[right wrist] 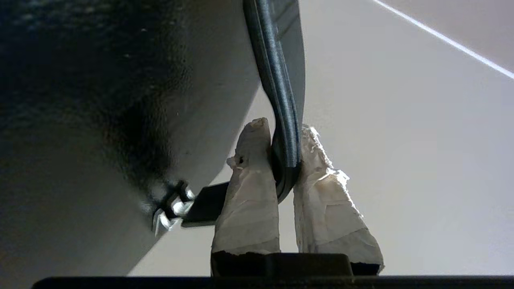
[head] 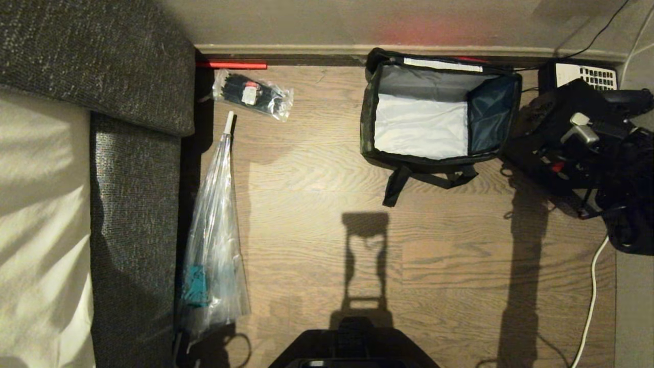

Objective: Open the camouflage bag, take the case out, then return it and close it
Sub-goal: Release the handle

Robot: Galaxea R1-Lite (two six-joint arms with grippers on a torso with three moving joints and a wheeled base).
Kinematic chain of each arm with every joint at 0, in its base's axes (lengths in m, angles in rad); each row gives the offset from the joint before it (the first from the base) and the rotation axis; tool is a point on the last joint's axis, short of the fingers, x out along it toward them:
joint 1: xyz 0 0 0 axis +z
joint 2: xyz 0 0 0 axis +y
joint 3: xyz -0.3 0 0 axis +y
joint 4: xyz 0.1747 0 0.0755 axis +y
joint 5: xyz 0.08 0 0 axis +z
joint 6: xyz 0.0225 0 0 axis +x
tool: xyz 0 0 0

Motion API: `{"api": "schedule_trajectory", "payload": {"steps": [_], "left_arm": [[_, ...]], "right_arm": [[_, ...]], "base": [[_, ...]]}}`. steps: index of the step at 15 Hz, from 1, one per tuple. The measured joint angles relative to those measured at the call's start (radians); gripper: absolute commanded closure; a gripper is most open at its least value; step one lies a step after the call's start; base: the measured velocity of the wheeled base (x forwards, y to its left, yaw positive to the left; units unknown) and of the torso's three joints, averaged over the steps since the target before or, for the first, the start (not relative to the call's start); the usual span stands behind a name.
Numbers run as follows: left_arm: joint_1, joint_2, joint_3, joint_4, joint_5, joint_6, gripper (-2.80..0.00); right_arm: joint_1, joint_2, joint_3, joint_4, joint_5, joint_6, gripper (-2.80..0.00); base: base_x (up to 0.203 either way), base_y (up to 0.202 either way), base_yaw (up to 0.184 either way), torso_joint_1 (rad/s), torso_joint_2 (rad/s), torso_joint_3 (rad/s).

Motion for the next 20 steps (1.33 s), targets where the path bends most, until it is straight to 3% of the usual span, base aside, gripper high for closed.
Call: {"api": "schedule_trajectory", "payload": {"steps": [5,6,16,17,20], "left_arm": [[0.0,0.0,0.0,0.0,0.0,0.0,0.0],[0.0,0.0,0.0,0.0,0.0,0.0,0.0],[0.0,0.0,0.0,0.0,0.0,0.0,0.0],[-0.001,0.0,0.0,0.0,0.0,0.0,0.0],[0.0,0.0,0.0,0.0,0.0,0.0,0.0]], "right_arm": [[-0.003,0.119,-0.091,-0.007,-0.009,0.01,0.0],[-0.003,0.13,-0.098,-0.011,-0.009,0.01,-2.8],[0.023,0.125,-0.021,-0.007,0.01,0.023,-2.8],[0.024,0.12,-0.01,-0.007,0.016,0.025,0.0],[0.043,0.075,0.111,-0.003,0.056,0.053,0.0]], "base": [[0.0,0.0,0.0,0.0,0.0,0.0],[0.0,0.0,0.0,0.0,0.0,0.0],[0.0,0.0,0.0,0.0,0.0,0.0],[0.0,0.0,0.0,0.0,0.0,0.0],[0.0,0.0,0.0,0.0,0.0,0.0]]}}
